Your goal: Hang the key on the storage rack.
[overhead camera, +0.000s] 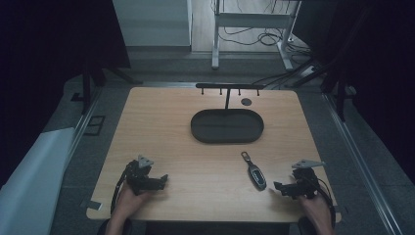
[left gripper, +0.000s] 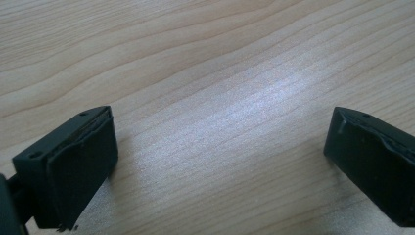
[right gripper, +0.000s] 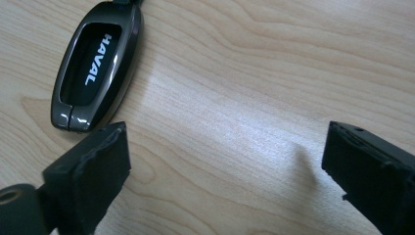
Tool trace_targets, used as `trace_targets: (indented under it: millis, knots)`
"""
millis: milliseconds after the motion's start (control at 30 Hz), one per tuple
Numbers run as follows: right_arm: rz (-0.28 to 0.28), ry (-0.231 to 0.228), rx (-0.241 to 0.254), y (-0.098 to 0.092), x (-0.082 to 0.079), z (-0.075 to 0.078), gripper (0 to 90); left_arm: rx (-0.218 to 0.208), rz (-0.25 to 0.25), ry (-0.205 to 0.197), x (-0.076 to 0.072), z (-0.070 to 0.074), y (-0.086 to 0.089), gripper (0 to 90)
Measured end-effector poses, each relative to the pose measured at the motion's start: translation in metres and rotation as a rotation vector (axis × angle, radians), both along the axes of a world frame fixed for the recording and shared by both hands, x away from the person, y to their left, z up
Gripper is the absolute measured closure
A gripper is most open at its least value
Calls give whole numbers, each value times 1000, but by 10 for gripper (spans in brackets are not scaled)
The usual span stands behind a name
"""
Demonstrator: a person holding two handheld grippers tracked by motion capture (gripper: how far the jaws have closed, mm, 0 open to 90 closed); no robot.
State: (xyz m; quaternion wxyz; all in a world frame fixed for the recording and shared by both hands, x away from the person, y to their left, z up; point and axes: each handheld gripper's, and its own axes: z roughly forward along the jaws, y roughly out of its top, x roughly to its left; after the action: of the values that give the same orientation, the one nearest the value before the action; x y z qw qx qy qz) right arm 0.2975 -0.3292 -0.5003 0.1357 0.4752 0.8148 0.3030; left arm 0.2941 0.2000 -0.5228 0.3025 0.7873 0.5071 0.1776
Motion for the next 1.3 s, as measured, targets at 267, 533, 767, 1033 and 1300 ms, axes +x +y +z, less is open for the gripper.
trace_targets:
  millis: [267,533,767,1033,1300]
  knots:
    - [14,15,-17,3,0,-3,16,0,0,0,0,0,0,0]
    - [28,26,-3,4,1,-4,17,0,-1,0,0,0,0,0]
    - [27,20,-2,5,0,-4,20,0,0,0,0,0,0,0]
    - [7,33,6,6,0,-3,20,0,0,0,0,0,0,0]
    - [-9,72,-17,8,3,1,23,0,-1,0,0,0,0,0]
